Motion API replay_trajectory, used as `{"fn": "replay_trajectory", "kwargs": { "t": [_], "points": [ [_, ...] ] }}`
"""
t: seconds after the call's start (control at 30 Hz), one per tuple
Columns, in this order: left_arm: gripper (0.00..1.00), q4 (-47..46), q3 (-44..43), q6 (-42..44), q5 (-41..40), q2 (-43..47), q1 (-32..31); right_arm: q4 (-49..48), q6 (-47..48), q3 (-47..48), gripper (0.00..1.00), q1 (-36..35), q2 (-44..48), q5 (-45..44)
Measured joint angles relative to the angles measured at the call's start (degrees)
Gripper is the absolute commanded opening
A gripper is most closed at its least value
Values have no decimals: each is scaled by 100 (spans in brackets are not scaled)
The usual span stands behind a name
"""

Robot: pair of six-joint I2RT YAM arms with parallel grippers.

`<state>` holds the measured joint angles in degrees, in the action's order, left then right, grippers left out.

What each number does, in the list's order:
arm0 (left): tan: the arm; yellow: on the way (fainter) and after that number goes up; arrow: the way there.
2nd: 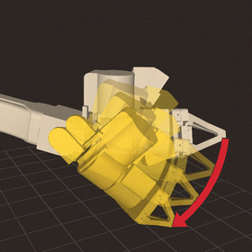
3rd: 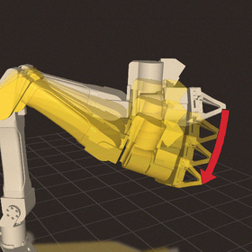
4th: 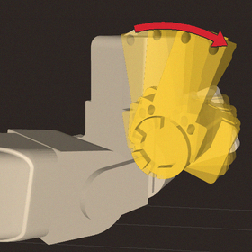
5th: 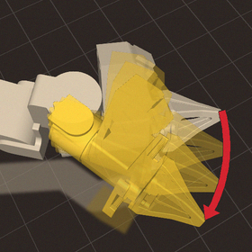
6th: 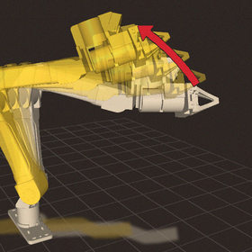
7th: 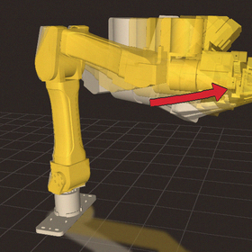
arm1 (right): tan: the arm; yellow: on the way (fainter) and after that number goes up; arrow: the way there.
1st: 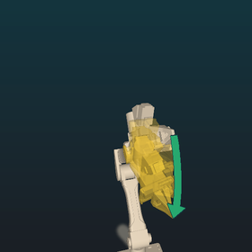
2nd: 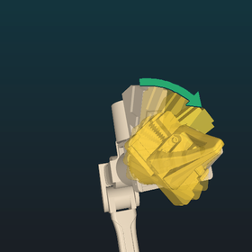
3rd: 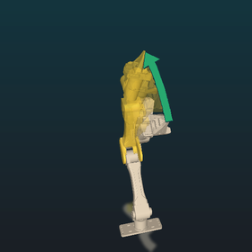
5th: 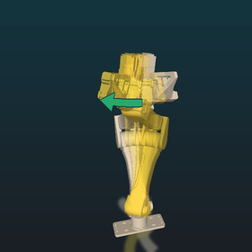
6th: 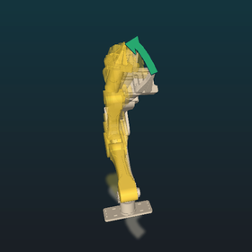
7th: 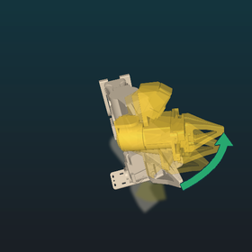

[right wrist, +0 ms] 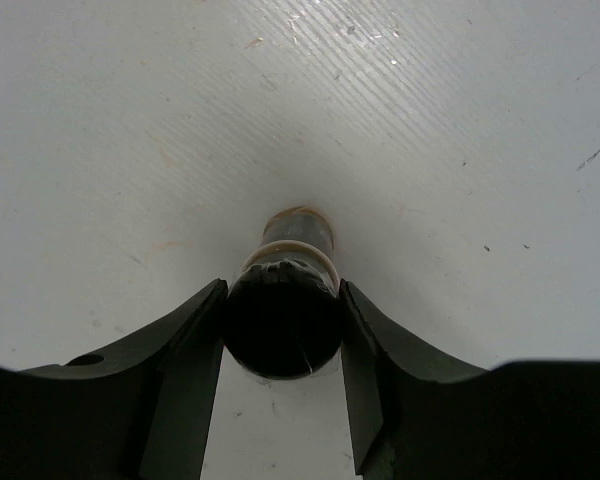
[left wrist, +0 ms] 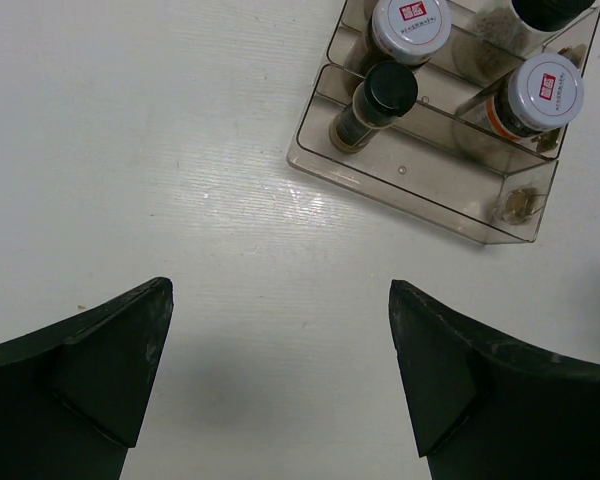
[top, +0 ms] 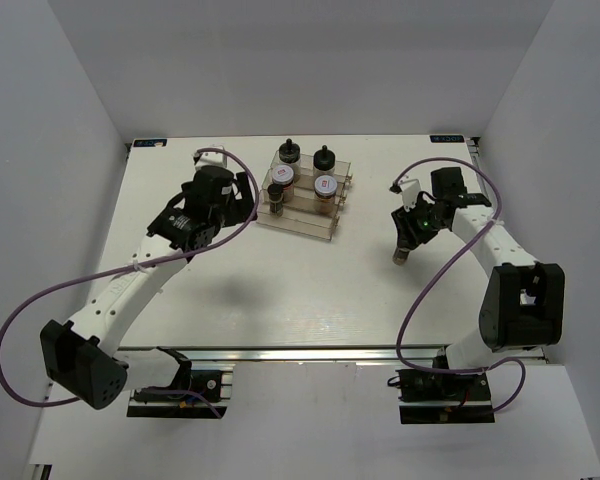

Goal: Organize the condiment bottles

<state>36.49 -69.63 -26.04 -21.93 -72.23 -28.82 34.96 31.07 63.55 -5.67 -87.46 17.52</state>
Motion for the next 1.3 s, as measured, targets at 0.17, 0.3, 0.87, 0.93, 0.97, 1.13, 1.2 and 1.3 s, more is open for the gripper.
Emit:
{"fn": "replay_trajectory", "kwargs": {
  "t": [0.17, 0.3, 0.87, 0.93, 0.97, 1.13, 1.2, 1.3],
  "points": [
    [98, -2, 149, -66, -22, 256, 0, 297, 48, 540, 0, -223, 0, 131],
    [98, 50, 269, -140, -46, 422, 0, 442, -31, 1408, 0, -629, -83, 358],
    [98, 212, 833, -647, -70, 1147, 0, 396, -844, 4400, 0, -2094, -2426, 890],
    [98, 219, 835, -682, -70, 1204, 0, 398, -863, 4511, 0, -2105, -2645, 887],
    [98, 229, 835, -693, -70, 1228, 0, 396, -863, 4551, 0, -2105, -2730, 879],
    [98, 258, 927, -763, -72, 1342, 0, 404, -844, 4586, 0, -2103, -2953, 822],
    [98, 260, 964, -787, -72, 1346, 0, 404, -820, 4586, 0, -2103, -2992, 800],
    [98, 271, 1032, -817, -70, 1344, 0, 396, -798, 4570, 0, -2109, -3034, 765]
  ]
}}
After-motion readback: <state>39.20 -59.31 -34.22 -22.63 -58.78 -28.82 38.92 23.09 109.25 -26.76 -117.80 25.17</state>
